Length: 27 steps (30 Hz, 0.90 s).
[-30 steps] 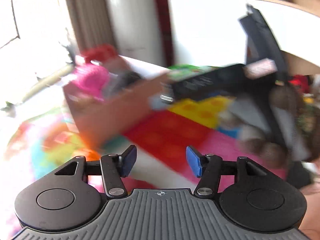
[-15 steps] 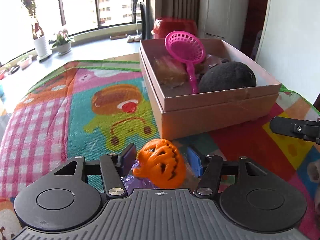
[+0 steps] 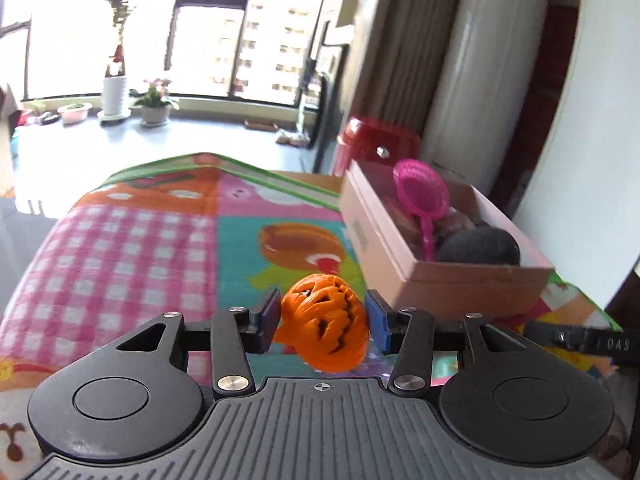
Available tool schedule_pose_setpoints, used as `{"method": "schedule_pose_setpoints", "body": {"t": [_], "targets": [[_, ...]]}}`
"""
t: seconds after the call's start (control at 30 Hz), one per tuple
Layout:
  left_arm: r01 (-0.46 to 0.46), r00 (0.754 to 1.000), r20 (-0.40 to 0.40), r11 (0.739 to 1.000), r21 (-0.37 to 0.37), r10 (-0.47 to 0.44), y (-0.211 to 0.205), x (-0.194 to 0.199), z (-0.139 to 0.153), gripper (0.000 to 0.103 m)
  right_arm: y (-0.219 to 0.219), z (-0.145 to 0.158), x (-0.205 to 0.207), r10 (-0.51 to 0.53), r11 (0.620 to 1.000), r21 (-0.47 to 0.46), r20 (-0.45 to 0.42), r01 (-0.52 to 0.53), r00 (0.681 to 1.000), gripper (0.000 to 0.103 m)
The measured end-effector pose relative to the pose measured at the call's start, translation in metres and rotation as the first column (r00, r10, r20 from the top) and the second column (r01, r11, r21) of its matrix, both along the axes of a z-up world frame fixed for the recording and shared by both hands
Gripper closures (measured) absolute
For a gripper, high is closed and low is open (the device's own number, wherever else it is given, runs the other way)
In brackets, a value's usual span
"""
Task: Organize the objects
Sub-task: 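Drop the orange ball into the box with the left tool while the right carries the purple star in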
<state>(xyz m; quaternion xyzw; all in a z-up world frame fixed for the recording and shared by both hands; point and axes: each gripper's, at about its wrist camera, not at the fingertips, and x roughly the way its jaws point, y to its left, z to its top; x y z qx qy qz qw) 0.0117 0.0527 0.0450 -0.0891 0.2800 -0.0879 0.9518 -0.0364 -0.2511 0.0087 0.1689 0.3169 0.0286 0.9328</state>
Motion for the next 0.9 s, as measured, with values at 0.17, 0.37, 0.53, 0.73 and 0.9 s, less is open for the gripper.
{"method": "schedule_pose_setpoints", "body": {"t": [0.17, 0.37, 0.53, 0.73, 0.9], "targets": [[-0.136, 0.991, -0.014, 0.990, -0.045, 0.135, 0.052, -0.008, -0.013, 0.052, 0.061, 0.019, -0.007, 0.189, 0.962, -0.206, 0.029, -0.179, 0.982, 0.000], [-0.167, 0.986, 0.000, 0.979, -0.117, 0.168, 0.073, -0.013, -0.035, 0.052, 0.140, 0.038, 0.010, 0.406, 0.882, -0.254, -0.013, -0.396, 0.914, 0.002], [-0.147, 0.988, 0.030, 0.978, -0.150, 0.153, 0.077, -0.019, -0.036, 0.052, 0.191, 0.021, 0.047, 0.413, 0.845, -0.309, -0.141, -0.436, 0.900, 0.014], [-0.147, 0.987, 0.032, 0.968, -0.204, 0.157, 0.084, -0.021, -0.040, 0.052, 0.205, 0.017, 0.054, 0.414, 0.830, -0.318, -0.200, -0.459, 0.888, 0.049], [-0.149, 0.986, 0.041, 0.969, -0.197, 0.160, 0.083, -0.022, -0.040, 0.052, 0.203, 0.025, 0.036, 0.426, 0.818, -0.333, -0.195, -0.469, 0.883, 0.050]]}}
